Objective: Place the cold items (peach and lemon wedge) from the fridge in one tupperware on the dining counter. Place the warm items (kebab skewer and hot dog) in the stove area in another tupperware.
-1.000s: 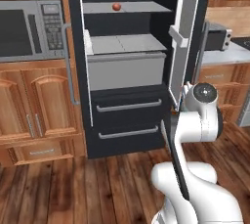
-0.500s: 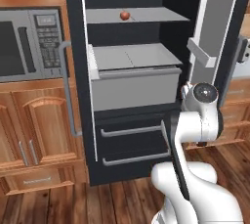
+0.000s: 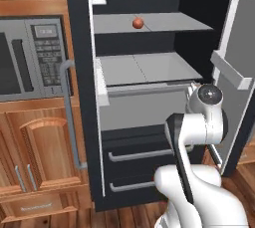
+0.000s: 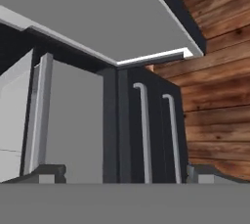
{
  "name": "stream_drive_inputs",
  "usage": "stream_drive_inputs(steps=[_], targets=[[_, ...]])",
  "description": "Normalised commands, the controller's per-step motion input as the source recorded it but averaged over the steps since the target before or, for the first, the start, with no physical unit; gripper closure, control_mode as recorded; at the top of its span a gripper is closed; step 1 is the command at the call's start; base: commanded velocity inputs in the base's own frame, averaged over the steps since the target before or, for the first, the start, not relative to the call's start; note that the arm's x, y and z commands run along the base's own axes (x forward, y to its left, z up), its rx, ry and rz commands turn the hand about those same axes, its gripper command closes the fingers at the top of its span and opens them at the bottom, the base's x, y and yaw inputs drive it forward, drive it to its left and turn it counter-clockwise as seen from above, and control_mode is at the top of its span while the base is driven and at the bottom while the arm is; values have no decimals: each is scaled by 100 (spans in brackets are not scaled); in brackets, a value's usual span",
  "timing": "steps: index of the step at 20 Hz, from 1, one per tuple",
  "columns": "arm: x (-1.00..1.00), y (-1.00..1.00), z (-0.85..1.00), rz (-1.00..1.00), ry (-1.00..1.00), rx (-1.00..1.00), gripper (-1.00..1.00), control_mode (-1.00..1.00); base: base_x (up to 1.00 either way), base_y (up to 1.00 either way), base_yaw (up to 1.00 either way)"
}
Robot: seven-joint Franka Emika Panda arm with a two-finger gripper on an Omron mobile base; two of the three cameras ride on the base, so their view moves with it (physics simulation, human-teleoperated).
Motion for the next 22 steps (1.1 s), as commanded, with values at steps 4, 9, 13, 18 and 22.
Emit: stream_drive_inputs(steps=[4,9,13,18,22], targets=[[0,0,0,0,0,0,-100,100,86,0,14],[0,0,0,0,0,0,-100,100,55,0,17],[0,0,0,0,0,0,-100,100,22,0,18],[14,0,0,17,1,-9,-100,-100,0,0,0],[20,0,5,22,-13,0,-100,-100,0,0,0]])
